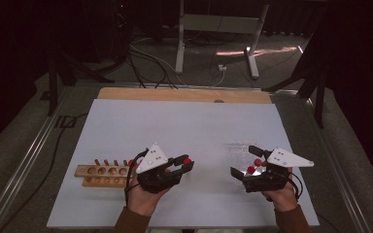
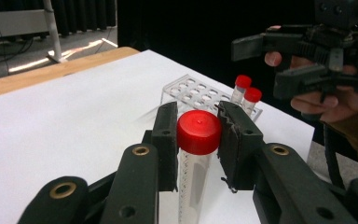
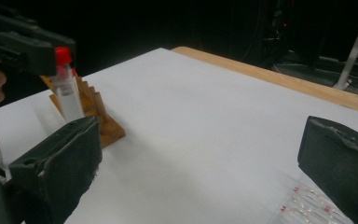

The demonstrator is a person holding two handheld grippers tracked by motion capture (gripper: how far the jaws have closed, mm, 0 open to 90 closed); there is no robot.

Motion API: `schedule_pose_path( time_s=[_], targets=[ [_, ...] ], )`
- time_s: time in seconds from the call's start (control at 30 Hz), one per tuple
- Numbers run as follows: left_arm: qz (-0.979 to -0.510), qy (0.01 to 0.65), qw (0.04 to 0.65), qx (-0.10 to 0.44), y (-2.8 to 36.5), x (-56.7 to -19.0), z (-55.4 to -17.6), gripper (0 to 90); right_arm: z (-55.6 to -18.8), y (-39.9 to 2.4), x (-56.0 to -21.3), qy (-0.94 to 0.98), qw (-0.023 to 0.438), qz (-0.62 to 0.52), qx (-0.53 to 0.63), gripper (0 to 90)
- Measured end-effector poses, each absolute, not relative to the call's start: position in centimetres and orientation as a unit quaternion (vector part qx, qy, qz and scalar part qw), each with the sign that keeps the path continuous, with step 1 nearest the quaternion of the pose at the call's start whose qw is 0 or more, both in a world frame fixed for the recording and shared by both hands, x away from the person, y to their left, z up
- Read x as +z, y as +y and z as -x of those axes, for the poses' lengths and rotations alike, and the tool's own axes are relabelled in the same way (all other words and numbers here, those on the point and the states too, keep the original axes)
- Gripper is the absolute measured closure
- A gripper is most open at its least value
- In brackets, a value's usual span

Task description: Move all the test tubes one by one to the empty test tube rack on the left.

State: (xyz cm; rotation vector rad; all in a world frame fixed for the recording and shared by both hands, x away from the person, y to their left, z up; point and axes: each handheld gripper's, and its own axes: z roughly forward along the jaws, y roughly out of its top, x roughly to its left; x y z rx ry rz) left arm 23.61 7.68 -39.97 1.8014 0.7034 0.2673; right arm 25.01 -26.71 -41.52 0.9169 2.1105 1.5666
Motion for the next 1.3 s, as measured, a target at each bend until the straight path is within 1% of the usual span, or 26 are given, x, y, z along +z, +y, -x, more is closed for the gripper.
schedule_pose_path(
  time_s=[0.4,0.7,1.3],
  targets=[
    [-0.762,0.309,0.555,0.125,11.3,-39.0,-23.1,70.7,-24.9,-27.1,-41.3,0.744,0.182,-0.322,0.556,0.0],
    [-0.757,0.318,0.56,0.112,14.0,-38.4,-22.8,70.8,-24.9,-27.5,-41.3,0.741,0.185,-0.326,0.558,0.0],
    [-0.76,0.323,0.547,0.136,18.0,-37.0,-21.9,70.8,-24.9,-28.6,-41.0,0.729,0.194,-0.337,0.564,0.0]
  ],
)
